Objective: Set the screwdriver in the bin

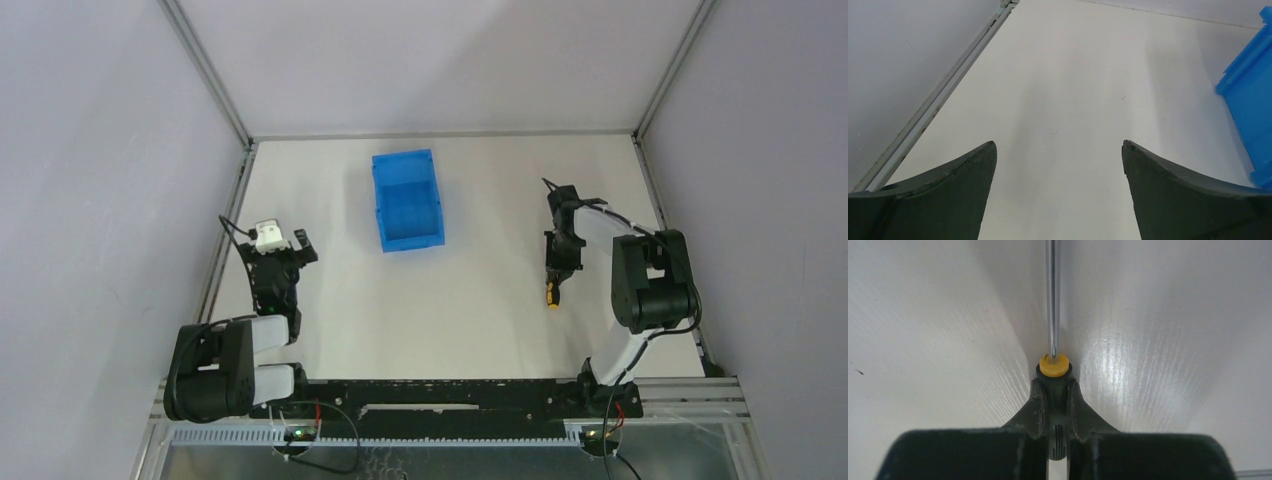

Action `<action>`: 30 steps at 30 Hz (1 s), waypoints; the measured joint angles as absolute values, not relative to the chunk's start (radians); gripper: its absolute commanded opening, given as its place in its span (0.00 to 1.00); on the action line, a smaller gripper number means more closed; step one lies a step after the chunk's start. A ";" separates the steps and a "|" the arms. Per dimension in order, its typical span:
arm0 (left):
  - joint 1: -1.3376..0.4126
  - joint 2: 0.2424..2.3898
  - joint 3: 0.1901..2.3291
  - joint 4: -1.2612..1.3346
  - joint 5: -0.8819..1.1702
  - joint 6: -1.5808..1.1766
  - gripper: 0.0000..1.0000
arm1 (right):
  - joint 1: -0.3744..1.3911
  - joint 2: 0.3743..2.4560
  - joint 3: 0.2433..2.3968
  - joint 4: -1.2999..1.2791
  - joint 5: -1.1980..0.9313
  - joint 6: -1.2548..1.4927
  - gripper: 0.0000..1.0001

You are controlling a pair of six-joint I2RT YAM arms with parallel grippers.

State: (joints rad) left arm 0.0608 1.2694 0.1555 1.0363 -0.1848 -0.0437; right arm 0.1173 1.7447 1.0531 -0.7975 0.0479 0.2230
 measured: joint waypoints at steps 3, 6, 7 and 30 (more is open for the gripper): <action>0.061 1.269 0.155 1.036 -0.185 -0.044 1.00 | 0.117 1.744 1.067 -0.823 0.062 0.217 0.00; 0.061 1.269 0.155 1.036 -0.185 -0.044 1.00 | 0.114 1.746 1.123 -0.877 0.084 0.213 0.00; 0.061 1.269 0.155 1.036 -0.185 -0.044 1.00 | 0.110 1.747 1.163 -0.907 0.089 0.211 0.00; 0.061 1.269 0.155 1.036 -0.185 -0.044 1.00 | 0.243 2.052 2.187 -1.280 0.047 0.282 0.00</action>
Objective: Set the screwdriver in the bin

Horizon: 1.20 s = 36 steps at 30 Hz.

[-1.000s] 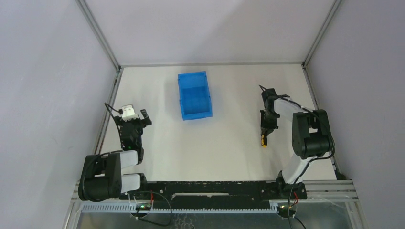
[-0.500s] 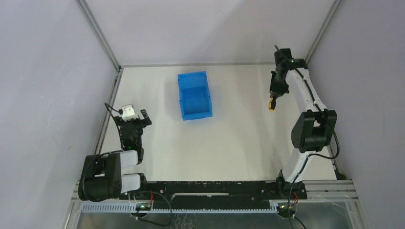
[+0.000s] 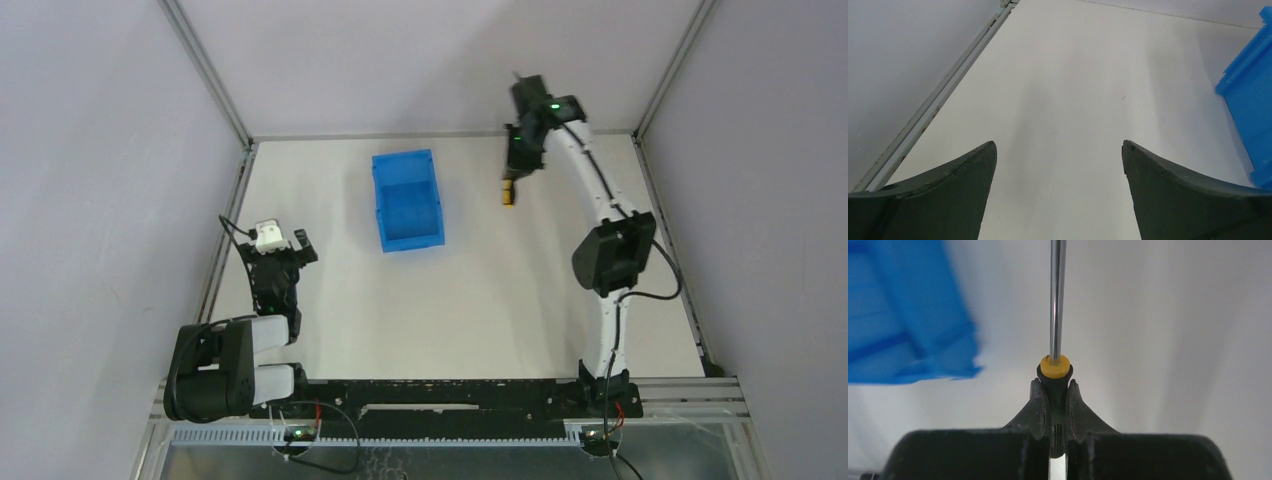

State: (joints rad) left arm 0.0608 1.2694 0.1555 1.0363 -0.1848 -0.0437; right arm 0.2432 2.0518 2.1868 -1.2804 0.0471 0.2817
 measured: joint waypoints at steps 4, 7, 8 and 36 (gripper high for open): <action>0.061 1.269 0.155 1.036 -0.185 -0.044 1.00 | 0.440 2.140 2.324 -1.207 -0.035 0.303 0.00; 0.061 1.269 0.155 1.036 -0.185 -0.044 1.00 | 0.560 2.183 2.358 -1.118 -0.092 0.297 0.00; 0.061 1.269 0.155 1.036 -0.185 -0.044 1.00 | 0.593 2.192 2.359 -1.095 -0.098 0.292 0.00; 0.061 1.269 0.155 1.036 -0.185 -0.044 1.00 | 0.758 2.491 2.361 -0.878 0.282 0.062 0.48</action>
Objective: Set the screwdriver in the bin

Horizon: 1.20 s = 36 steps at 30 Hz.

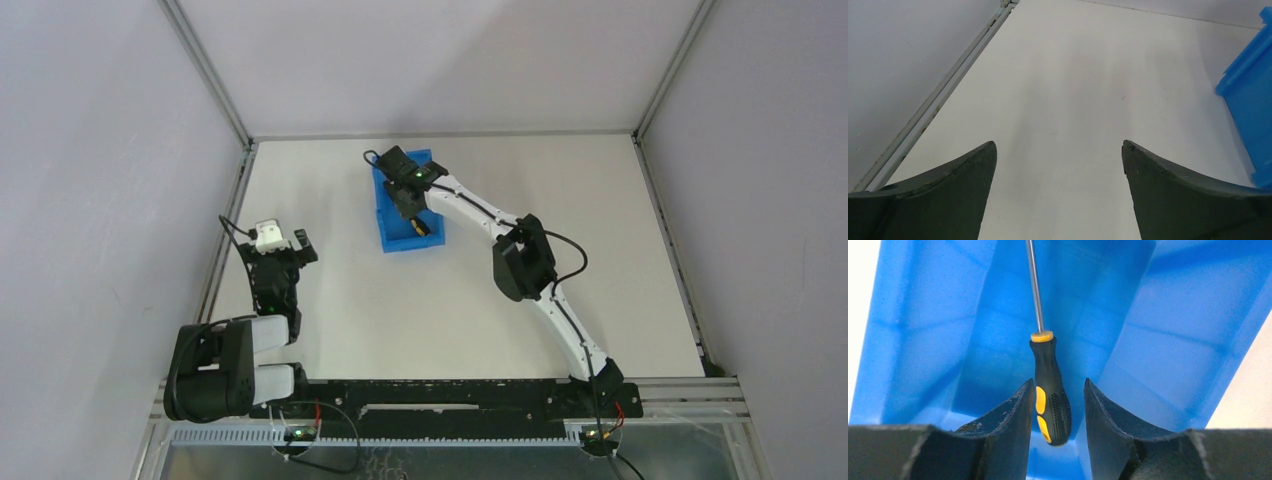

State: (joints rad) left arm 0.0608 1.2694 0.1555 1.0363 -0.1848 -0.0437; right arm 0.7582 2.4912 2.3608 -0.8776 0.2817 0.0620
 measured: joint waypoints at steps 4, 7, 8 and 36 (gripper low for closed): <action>0.061 1.269 0.155 1.036 -0.185 -0.044 1.00 | 0.752 2.462 2.361 -0.879 0.265 0.096 0.47; 0.061 1.269 0.155 1.036 -0.185 -0.044 1.00 | 0.750 2.384 2.347 -0.878 0.251 0.114 0.52; 0.061 1.269 0.155 1.036 -0.185 -0.044 1.00 | 0.749 2.339 2.330 -0.873 0.246 0.117 0.61; 0.061 1.269 0.155 1.036 -0.185 -0.044 1.00 | 0.194 0.902 0.610 -0.354 0.003 0.300 1.00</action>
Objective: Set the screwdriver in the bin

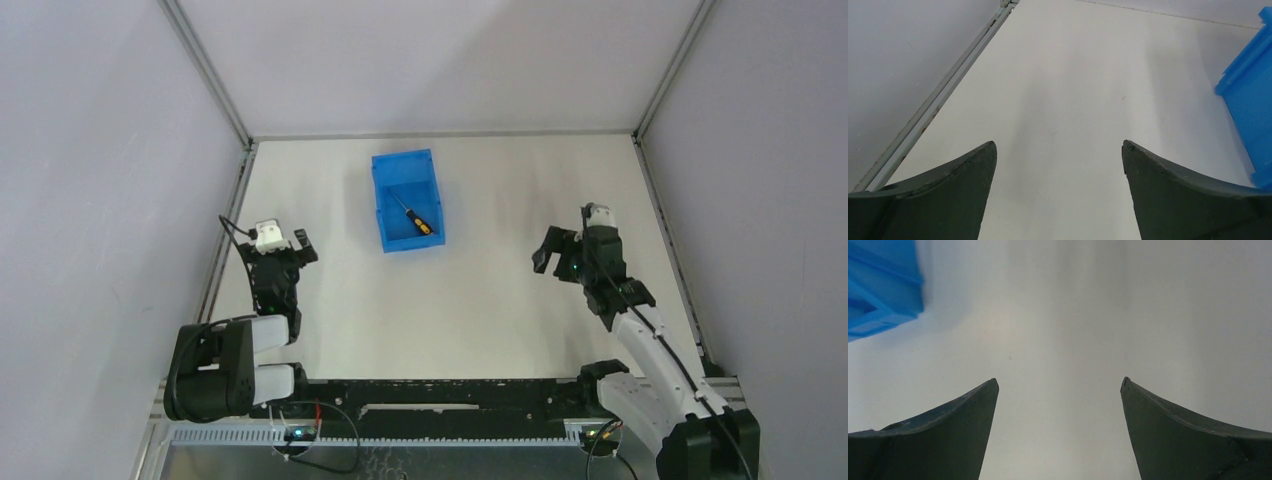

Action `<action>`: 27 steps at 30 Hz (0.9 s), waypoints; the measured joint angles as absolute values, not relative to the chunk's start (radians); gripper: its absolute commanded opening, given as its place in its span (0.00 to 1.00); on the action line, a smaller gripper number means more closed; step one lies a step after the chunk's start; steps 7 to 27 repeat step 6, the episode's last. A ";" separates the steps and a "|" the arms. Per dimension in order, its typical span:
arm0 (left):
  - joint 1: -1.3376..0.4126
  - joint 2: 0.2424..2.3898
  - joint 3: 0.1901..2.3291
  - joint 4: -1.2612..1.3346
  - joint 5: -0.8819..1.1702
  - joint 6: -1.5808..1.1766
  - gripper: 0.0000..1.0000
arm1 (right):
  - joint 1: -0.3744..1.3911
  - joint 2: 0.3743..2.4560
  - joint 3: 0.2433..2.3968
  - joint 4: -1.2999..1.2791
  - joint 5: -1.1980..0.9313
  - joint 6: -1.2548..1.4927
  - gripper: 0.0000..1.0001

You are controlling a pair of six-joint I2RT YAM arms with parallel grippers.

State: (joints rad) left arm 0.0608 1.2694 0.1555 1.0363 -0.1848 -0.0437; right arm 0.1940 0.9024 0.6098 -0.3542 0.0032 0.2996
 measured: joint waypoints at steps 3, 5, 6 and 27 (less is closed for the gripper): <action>0.061 1.269 0.155 1.036 -0.185 -0.044 1.00 | 0.162 0.853 0.525 -0.326 0.019 0.323 1.00; 0.061 1.269 0.155 1.036 -0.185 -0.044 1.00 | 0.154 0.841 0.494 -0.311 0.023 0.329 1.00; 0.061 1.269 0.155 1.036 -0.185 -0.044 1.00 | 0.154 0.837 0.483 -0.302 0.023 0.331 1.00; 0.061 1.269 0.155 1.036 -0.185 -0.044 1.00 | 0.154 0.837 0.483 -0.302 0.023 0.331 1.00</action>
